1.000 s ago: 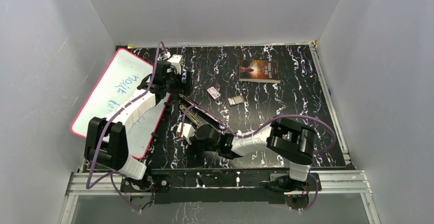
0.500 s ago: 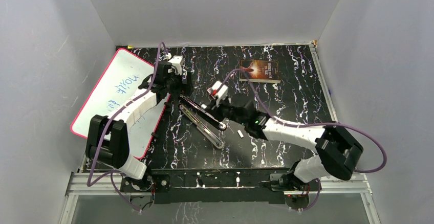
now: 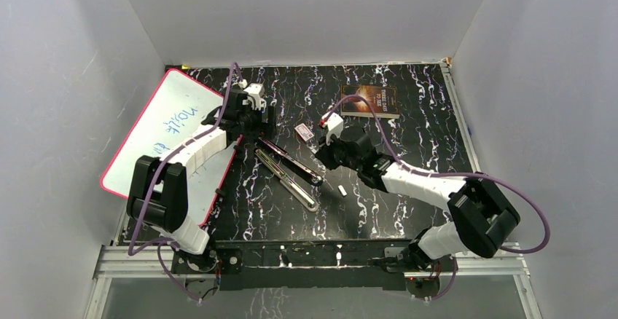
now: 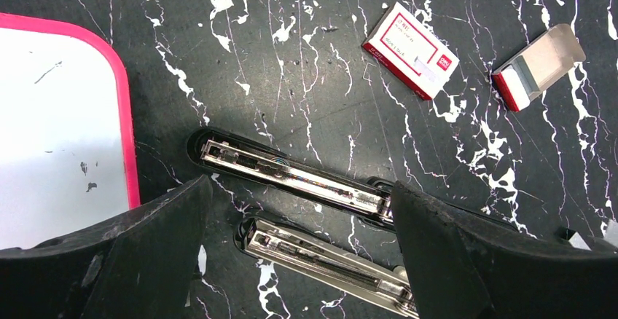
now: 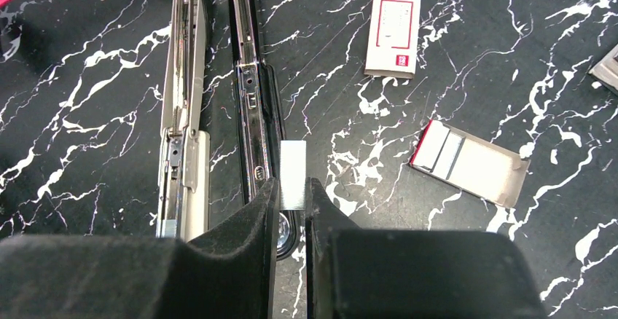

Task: Load the staples into the stapler

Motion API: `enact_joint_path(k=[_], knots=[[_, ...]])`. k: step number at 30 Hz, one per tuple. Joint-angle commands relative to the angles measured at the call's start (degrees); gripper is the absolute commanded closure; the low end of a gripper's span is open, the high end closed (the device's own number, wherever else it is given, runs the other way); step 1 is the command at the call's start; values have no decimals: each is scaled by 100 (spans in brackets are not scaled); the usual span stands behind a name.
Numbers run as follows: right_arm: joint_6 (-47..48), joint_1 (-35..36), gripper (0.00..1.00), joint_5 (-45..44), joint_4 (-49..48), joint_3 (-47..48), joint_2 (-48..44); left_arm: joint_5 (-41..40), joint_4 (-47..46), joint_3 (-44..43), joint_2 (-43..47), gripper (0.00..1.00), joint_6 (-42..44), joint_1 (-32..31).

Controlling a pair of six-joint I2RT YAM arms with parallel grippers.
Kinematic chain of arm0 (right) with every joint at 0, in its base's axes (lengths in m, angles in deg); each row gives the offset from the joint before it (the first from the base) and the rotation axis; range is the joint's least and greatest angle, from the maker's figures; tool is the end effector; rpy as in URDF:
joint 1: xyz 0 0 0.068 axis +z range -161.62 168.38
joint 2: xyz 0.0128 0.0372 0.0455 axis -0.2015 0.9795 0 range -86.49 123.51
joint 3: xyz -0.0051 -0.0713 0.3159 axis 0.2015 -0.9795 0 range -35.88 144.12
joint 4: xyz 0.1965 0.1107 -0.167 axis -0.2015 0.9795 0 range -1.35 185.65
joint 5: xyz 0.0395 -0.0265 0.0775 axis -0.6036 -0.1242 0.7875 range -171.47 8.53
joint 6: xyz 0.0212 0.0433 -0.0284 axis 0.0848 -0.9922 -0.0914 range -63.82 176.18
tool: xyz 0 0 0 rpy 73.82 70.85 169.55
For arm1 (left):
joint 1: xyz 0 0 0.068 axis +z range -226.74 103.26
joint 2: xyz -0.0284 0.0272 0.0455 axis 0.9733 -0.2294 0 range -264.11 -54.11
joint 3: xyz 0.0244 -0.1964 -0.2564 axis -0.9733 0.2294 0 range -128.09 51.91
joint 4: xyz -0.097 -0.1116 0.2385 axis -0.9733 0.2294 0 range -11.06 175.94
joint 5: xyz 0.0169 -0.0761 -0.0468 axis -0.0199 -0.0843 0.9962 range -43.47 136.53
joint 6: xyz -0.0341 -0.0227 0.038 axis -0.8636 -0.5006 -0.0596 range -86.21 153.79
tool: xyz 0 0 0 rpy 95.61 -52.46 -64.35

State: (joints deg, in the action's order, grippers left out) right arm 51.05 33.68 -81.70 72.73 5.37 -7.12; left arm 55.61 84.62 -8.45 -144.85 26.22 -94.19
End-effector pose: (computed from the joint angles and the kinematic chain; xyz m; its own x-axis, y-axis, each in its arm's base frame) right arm 0.2194 0.2214 0.2654 -0.3280 -0.2044 -0.9223 -0.6815 0.7273 0.0812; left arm 0.3549 -0.1180 0.2817 -0.6117 0.0558 -0.7891 0.3402 0.9191 -0.1987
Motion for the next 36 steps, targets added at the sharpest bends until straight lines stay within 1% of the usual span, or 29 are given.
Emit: enact_joint_path(k=[1, 5, 11, 23, 36], knots=[[-94, 133, 100, -89, 155, 484, 272, 117, 93, -155, -95, 8, -22, 19], [-54, 390, 100, -386, 425, 816, 526, 140, 161, -212, -209, 9, -10, 21], [-85, 690, 100, -761, 469, 1023, 811, 94, 206, -248, -287, 9, 10, 23], [-111, 879, 100, -749, 760, 1224, 1053, 87, 233, -262, -305, 9, 28, 22], [-186, 893, 100, -812, 889, 1297, 1230, 59, 243, -256, -313, 9, 32, 16]])
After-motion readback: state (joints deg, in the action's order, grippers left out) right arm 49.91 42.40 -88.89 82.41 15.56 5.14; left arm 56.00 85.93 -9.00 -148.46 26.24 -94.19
